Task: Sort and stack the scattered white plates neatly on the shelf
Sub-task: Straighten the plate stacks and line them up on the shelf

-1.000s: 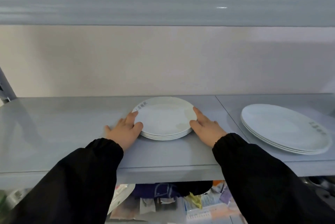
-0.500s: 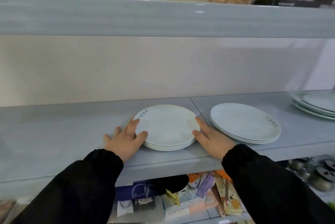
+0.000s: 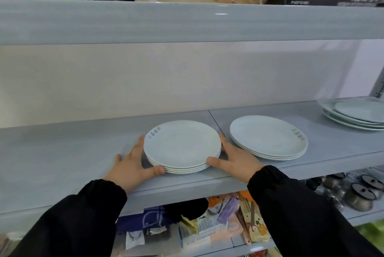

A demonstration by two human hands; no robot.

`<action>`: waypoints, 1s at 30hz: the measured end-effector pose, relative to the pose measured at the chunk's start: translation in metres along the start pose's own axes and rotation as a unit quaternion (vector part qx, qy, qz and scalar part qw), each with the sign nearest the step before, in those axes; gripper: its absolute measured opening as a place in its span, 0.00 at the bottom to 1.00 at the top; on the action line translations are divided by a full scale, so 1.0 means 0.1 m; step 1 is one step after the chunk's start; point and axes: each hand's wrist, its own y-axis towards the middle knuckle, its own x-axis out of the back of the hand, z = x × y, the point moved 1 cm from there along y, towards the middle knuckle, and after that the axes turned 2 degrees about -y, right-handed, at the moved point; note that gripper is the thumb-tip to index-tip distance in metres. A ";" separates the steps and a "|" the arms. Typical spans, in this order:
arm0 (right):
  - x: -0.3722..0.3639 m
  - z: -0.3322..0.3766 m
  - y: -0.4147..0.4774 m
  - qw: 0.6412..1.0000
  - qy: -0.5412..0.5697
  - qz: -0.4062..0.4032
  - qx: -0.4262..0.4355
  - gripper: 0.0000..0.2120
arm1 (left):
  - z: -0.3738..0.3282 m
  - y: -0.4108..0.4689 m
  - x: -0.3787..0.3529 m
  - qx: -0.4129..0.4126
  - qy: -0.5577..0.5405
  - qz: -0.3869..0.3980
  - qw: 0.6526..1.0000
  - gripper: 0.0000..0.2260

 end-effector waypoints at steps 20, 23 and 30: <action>0.00 -0.10 0.05 0.998 0.049 -0.032 0.016 0.52 | -0.01 -0.02 -0.04 -0.016 0.027 -0.017 0.999 0.55; -0.01 -0.12 0.05 0.998 0.050 -0.032 0.014 0.51 | 0.01 -0.02 -0.04 -0.022 0.018 -0.024 0.999 0.52; -0.01 -0.13 0.07 0.999 0.041 -0.031 0.012 0.51 | 0.04 -0.01 -0.05 -0.009 0.048 -0.013 0.999 0.50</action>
